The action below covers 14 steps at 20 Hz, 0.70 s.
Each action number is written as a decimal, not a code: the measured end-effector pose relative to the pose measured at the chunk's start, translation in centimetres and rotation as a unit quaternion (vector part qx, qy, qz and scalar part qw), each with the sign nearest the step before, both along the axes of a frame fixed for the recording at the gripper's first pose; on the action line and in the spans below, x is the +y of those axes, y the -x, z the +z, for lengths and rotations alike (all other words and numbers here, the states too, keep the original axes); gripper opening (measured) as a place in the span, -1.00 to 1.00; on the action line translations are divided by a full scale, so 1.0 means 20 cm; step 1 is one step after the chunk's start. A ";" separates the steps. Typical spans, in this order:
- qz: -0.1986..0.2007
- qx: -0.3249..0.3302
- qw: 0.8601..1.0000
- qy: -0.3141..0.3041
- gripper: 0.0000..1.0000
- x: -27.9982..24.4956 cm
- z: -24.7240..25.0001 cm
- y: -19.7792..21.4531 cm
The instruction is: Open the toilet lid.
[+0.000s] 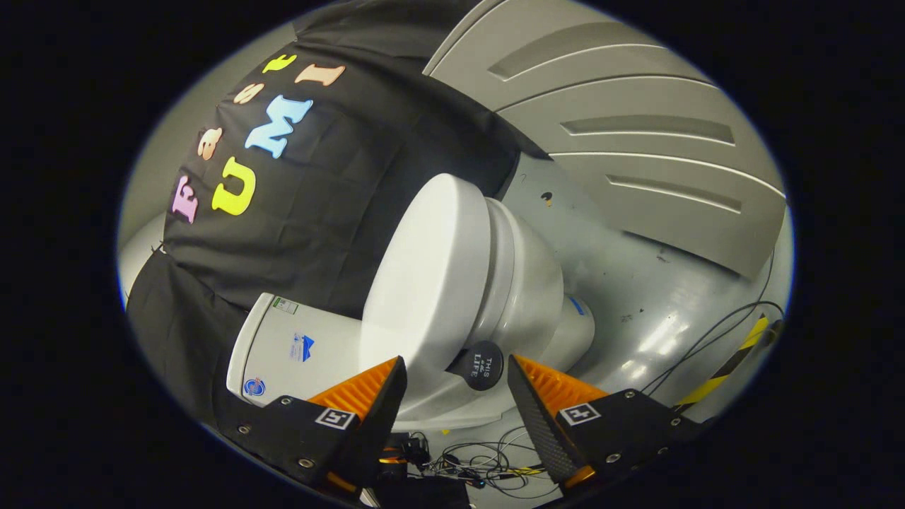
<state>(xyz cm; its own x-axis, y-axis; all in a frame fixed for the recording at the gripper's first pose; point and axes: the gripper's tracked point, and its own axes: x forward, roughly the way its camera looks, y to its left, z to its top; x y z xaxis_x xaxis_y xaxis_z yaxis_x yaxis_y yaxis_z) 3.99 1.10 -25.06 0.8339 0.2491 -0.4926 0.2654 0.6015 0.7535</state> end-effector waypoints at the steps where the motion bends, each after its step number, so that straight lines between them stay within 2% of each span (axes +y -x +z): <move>1: -0.003 0.003 1.000 -0.006 0.74 0.00 -0.02 -0.02; 5: -0.013 0.014 0.999 -0.048 0.57 0.03 -0.09 -0.05; 6: -0.017 0.014 0.998 -0.055 0.43 0.02 -0.11 -0.05; 9: -0.014 0.010 0.998 -0.060 0.23 0.02 -0.12 -0.06; 11: -0.018 0.014 0.998 -0.063 0.02 0.00 -0.13 -0.07; 12: -0.020 0.017 0.997 -0.067 -0.18 -0.01 -0.14 -0.07; 14: -0.023 0.024 0.996 -0.078 -0.32 -0.02 -0.15 -0.07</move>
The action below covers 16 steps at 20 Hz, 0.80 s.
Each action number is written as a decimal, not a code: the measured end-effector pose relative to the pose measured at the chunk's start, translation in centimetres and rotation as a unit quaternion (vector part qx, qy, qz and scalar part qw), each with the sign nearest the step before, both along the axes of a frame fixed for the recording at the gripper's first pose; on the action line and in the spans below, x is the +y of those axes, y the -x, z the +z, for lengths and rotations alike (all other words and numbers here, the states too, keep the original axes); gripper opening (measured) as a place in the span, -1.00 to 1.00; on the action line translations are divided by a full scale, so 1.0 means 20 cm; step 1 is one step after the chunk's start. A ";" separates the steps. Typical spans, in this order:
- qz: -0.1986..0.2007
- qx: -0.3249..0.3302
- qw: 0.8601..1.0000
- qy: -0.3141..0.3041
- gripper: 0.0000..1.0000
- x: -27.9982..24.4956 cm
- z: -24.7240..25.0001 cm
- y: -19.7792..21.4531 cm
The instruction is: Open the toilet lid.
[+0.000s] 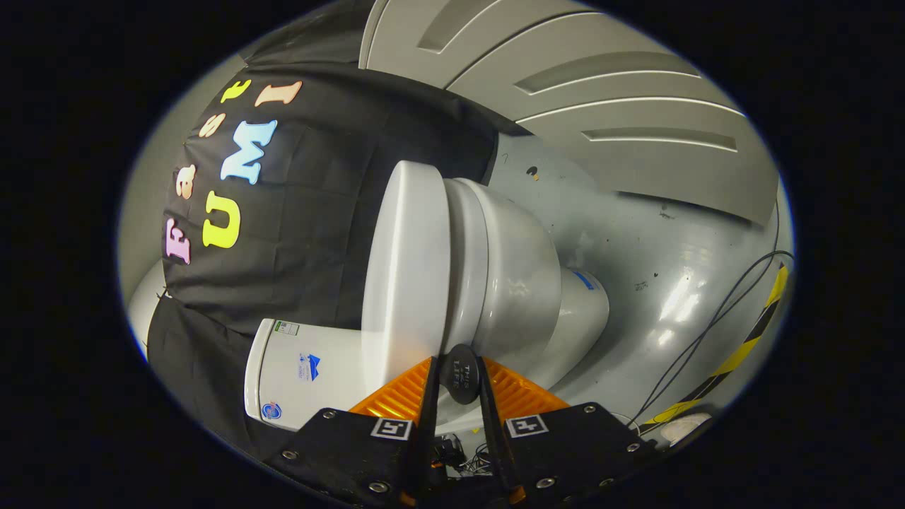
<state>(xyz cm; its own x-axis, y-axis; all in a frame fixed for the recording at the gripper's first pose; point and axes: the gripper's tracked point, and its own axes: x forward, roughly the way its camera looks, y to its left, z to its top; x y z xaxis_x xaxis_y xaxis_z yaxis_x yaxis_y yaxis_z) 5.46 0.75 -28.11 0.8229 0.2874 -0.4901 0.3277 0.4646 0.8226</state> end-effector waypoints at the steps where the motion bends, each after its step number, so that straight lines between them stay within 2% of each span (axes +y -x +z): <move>1: -0.003 0.007 1.000 -0.008 -0.44 0.00 -0.01 0.00; 2: -0.010 0.011 1.000 -0.020 -0.56 -0.01 -0.01 0.00; 5: -0.016 -0.005 0.999 -0.050 -0.74 -0.01 0.03 0.00; 6: -0.018 -0.004 0.998 -0.061 -0.93 0.00 0.04 -0.01; 7: -0.022 -0.002 0.997 -0.068 -1.00 0.00 0.03 -0.01; 11: -0.018 -0.001 0.996 -0.083 -1.00 0.01 0.05 0.00; 16: -0.004 -0.007 0.999 -0.053 -1.00 0.01 0.08 0.00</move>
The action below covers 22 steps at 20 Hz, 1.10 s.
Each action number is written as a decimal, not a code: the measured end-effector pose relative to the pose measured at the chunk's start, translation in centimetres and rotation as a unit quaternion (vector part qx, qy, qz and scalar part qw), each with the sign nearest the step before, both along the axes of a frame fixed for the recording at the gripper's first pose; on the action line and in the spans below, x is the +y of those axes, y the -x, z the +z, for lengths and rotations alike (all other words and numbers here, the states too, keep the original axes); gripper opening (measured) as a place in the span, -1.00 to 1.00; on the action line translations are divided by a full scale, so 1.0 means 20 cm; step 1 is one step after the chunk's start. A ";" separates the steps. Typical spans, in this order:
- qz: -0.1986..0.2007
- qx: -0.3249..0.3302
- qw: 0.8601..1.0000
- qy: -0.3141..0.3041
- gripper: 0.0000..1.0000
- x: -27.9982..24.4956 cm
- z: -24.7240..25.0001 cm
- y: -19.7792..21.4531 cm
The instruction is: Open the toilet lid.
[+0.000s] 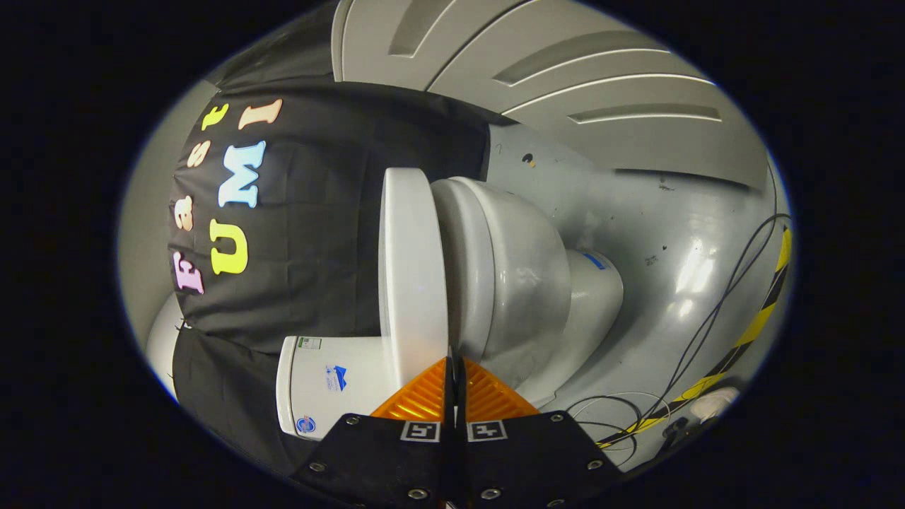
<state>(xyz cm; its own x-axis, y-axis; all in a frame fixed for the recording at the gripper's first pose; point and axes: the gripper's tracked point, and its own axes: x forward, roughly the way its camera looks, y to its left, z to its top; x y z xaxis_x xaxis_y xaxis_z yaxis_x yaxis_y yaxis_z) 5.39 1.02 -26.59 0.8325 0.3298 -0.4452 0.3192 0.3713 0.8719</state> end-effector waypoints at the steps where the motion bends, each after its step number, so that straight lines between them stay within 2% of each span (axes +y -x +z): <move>1: 0.003 0.000 1.000 0.004 -1.00 0.00 0.02 0.00; 7: 0.025 -0.019 0.999 0.040 -1.00 0.04 0.19 -0.01; 13: 0.022 -0.026 0.998 0.060 -1.00 0.08 0.31 0.00; 22: 0.048 -0.062 0.985 0.153 -1.00 0.21 0.59 -0.01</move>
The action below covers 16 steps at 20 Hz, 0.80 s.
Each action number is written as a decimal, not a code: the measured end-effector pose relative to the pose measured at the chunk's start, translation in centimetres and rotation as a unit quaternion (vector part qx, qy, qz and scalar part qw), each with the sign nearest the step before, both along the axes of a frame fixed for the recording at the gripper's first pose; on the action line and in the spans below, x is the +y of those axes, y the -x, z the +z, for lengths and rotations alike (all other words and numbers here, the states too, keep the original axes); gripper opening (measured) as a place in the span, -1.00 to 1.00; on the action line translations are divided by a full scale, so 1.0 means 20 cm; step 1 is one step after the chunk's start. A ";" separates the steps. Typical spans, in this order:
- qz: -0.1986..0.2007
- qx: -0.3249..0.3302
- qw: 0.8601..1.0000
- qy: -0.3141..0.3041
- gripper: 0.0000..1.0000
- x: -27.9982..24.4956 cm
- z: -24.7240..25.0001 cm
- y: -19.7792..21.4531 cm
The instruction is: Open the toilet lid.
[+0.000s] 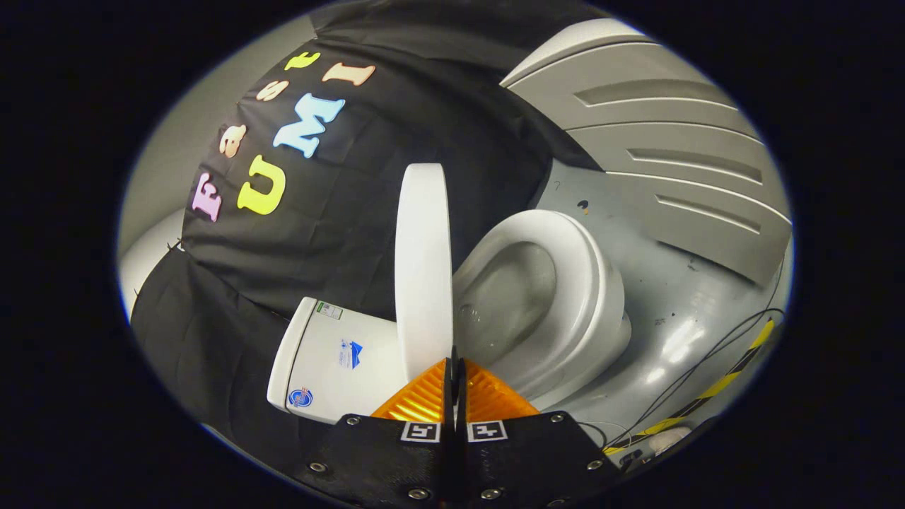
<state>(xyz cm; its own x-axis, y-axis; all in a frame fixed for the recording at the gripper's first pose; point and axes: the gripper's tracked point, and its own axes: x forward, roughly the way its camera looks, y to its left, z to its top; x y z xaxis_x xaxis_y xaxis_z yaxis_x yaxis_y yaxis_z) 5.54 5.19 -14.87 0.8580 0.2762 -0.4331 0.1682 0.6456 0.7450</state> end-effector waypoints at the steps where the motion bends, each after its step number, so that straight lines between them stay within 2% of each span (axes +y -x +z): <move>1: 0.000 -0.001 1.000 0.007 -1.00 0.01 0.02 0.00; 16: 0.013 -0.045 0.992 0.120 -1.00 0.23 0.24 -0.01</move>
<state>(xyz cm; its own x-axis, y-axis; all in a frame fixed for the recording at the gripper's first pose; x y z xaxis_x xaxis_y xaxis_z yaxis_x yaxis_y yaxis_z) 5.77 9.84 -10.06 0.8904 0.1961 -0.4108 0.0894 0.8095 0.5803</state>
